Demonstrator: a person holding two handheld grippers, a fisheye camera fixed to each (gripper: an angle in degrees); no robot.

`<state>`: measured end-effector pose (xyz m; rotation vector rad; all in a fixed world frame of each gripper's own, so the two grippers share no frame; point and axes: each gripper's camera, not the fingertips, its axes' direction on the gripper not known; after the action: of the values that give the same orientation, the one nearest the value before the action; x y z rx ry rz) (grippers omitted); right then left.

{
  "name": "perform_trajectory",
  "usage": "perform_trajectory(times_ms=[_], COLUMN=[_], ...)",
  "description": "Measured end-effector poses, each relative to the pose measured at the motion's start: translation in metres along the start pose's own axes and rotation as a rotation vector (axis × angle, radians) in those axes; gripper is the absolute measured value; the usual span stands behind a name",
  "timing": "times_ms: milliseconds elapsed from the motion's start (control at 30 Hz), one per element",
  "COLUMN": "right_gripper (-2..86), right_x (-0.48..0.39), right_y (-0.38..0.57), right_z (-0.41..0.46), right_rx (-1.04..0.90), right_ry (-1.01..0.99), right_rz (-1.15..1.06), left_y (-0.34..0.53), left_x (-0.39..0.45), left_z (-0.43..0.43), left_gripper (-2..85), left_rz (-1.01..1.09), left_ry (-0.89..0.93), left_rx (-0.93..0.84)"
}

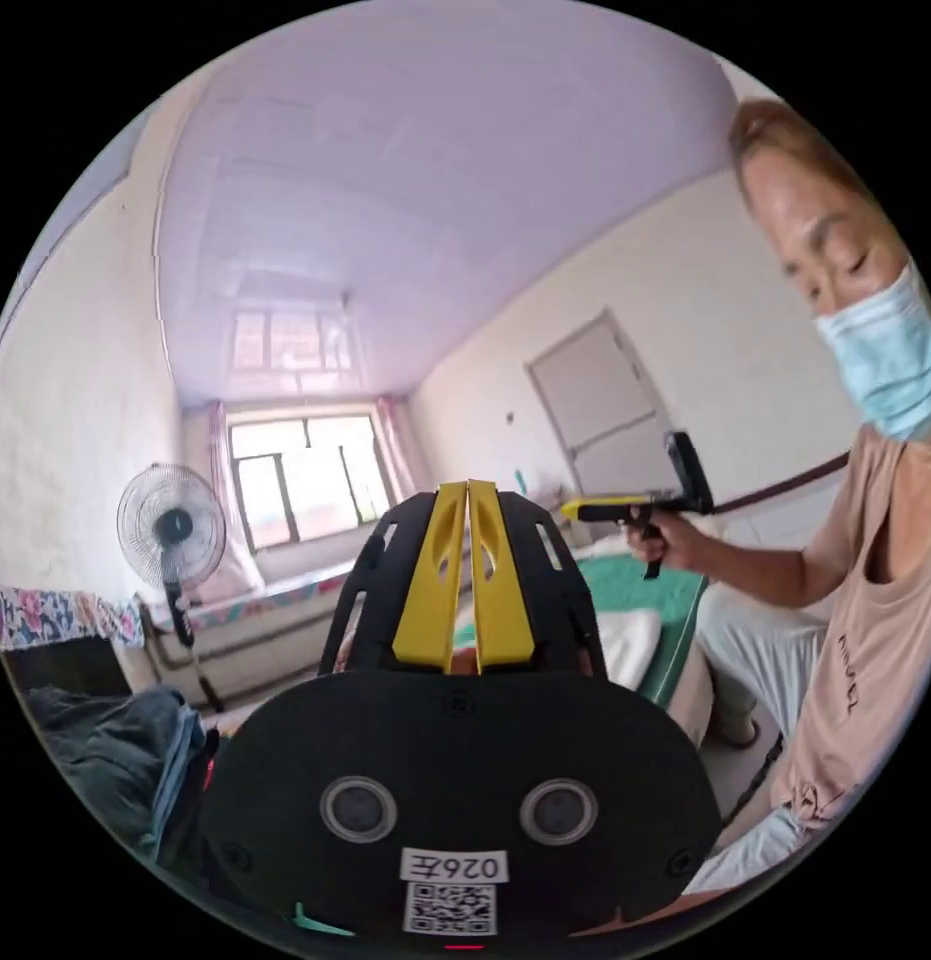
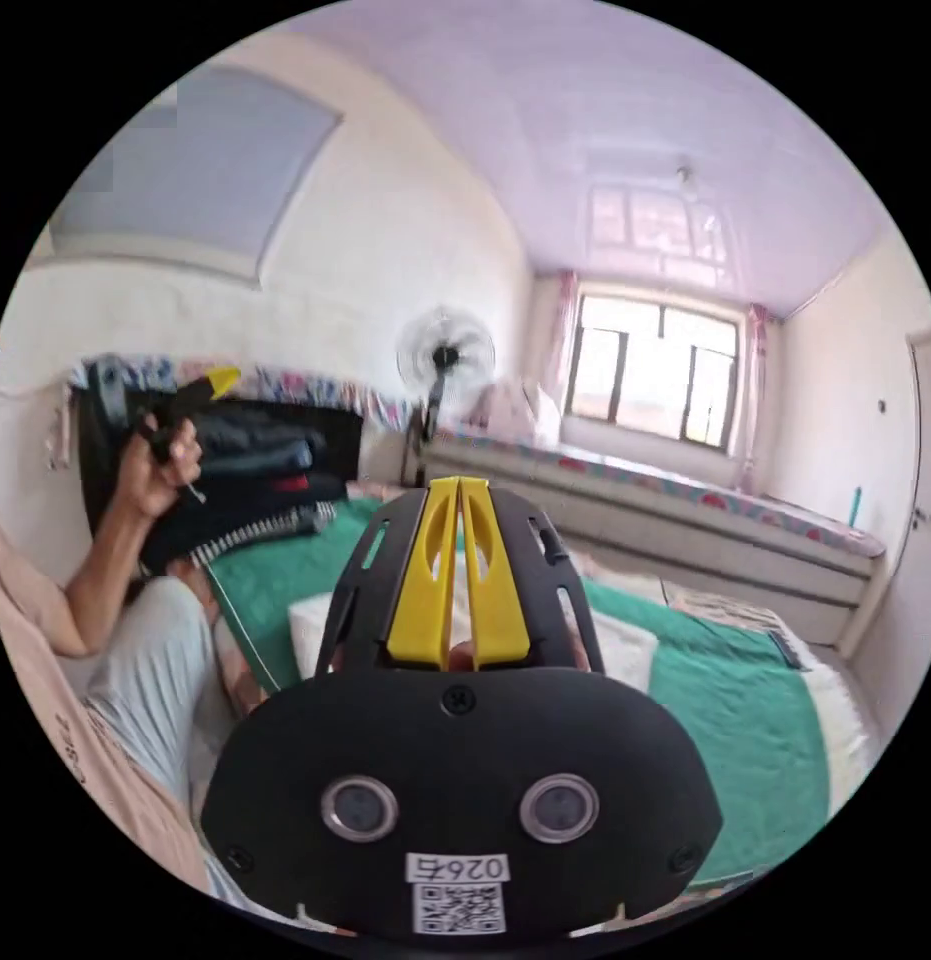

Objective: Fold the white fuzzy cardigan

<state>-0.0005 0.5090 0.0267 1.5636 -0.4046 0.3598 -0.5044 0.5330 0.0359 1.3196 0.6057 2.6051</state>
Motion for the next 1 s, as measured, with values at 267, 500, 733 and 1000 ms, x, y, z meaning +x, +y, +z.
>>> perform_trajectory(times_ms=[267,500,733,1000], right_gripper=[6.1,-1.1,-1.2,-1.2], right_x=[-0.076,-0.079,0.031,0.068], right_y=[0.07,0.113,0.036,-0.054], right_z=[0.258,0.35,0.188,0.311], right_rx=[-0.707,-0.989,-0.391,-0.305], right_ry=[-0.038,0.178,0.235,0.397], right_rz=[-0.226,-0.342,0.299,0.283], left_y=[0.144,0.186,0.156,0.209], left_x=[0.006,0.003,-0.019,-0.078], left_z=[0.197,0.268,0.26,0.358], left_gripper=[16.5,5.6,0.8,0.3], left_rz=[-0.002,0.007,0.057,-0.186], left_ry=[0.245,0.472,0.519,0.635], left_rx=[-0.718,-0.989,-0.796,-0.979])
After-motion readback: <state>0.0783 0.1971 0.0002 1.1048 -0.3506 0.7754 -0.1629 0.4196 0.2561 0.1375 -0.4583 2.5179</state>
